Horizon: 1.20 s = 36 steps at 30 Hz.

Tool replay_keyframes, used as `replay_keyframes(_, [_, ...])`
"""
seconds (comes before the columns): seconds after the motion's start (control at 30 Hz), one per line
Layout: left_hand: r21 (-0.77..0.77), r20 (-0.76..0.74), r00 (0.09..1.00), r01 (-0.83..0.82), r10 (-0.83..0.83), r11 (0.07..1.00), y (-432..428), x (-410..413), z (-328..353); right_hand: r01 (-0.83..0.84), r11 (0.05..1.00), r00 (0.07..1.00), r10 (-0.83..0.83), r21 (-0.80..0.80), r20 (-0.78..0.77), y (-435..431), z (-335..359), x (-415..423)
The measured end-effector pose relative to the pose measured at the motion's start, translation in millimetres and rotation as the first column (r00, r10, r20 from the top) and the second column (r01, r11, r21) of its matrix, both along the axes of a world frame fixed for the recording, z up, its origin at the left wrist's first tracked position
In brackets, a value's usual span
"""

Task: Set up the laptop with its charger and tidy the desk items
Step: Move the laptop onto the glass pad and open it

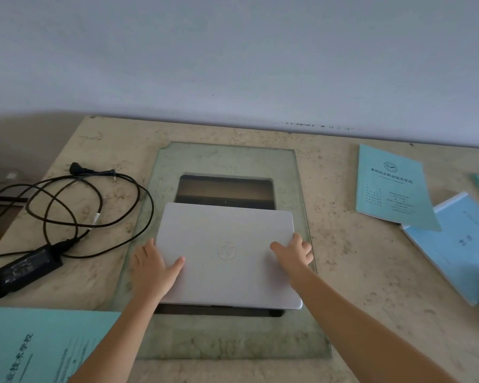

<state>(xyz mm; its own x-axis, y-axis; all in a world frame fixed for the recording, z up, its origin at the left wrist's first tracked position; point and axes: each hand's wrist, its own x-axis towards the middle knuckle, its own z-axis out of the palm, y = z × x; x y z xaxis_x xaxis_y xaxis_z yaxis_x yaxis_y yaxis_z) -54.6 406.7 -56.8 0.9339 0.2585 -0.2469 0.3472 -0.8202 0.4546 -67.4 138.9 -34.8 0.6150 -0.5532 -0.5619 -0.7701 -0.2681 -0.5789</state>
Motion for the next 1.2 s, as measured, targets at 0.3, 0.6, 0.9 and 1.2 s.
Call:
replay_keyframes(0.3, [-0.253, 0.113, 0.983, 0.169, -0.145, 0.953, 21.4, -30.8, -2.5, -0.584, 0.708, 0.795, 0.599, -0.397, -0.102, 43.1, -14.0, -27.5])
replay_keyframes(0.6, [-0.223, 0.239, 0.934, 0.319, -0.266, 0.921, 36.9, -67.2, -15.3, -0.859, 0.240, 0.380, 0.891, -0.451, -0.249, 62.8, -17.6, -43.7])
replay_keyframes(0.9, [-0.238, 0.326, 0.928, 0.267, -0.182, 0.934, 38.7, -73.1, -25.9, -0.832, 0.083, 0.239, 0.946, -0.549, -0.220, 64.6, -8.2, -42.6])
replay_keyframes(1.2, [-0.223, 0.360, 0.915, 0.272, -0.180, 0.936, 39.1, -74.8, -26.4, -0.804, 0.083, 0.226, 0.959, -0.588, -0.173, 65.0, -3.8, -49.8])
